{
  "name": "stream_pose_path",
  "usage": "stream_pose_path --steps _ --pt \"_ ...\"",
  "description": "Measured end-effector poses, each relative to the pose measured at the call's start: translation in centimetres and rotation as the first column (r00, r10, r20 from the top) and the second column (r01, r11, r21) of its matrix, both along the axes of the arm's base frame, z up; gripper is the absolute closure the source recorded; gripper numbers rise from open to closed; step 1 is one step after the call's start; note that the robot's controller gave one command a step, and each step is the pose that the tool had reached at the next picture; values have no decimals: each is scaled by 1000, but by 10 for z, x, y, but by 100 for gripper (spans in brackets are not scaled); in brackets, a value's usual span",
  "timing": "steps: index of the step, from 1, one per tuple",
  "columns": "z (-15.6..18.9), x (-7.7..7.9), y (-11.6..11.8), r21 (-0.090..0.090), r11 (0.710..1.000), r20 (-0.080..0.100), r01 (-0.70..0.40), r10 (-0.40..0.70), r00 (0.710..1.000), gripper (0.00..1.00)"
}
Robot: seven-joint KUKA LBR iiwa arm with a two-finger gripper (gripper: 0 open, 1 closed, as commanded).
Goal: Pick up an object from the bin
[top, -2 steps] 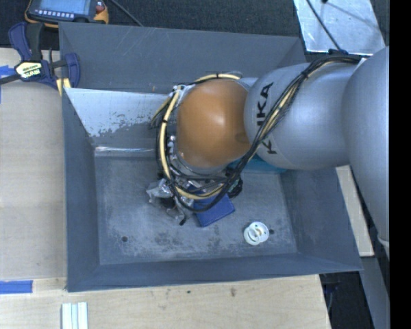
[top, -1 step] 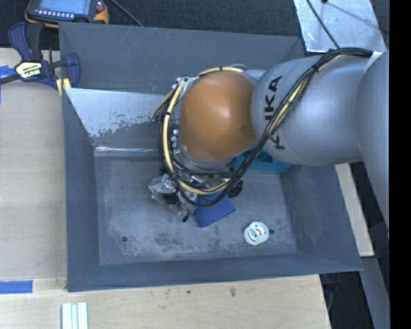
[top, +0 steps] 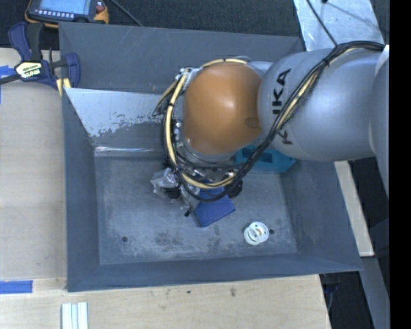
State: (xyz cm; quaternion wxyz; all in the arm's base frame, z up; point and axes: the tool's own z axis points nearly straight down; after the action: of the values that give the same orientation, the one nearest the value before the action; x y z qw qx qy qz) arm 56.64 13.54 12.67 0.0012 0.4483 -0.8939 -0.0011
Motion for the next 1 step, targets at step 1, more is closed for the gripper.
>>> stream_pose_path --steps 1 --pt "19 1 0 1 1000 7 2 -2 1000 100"
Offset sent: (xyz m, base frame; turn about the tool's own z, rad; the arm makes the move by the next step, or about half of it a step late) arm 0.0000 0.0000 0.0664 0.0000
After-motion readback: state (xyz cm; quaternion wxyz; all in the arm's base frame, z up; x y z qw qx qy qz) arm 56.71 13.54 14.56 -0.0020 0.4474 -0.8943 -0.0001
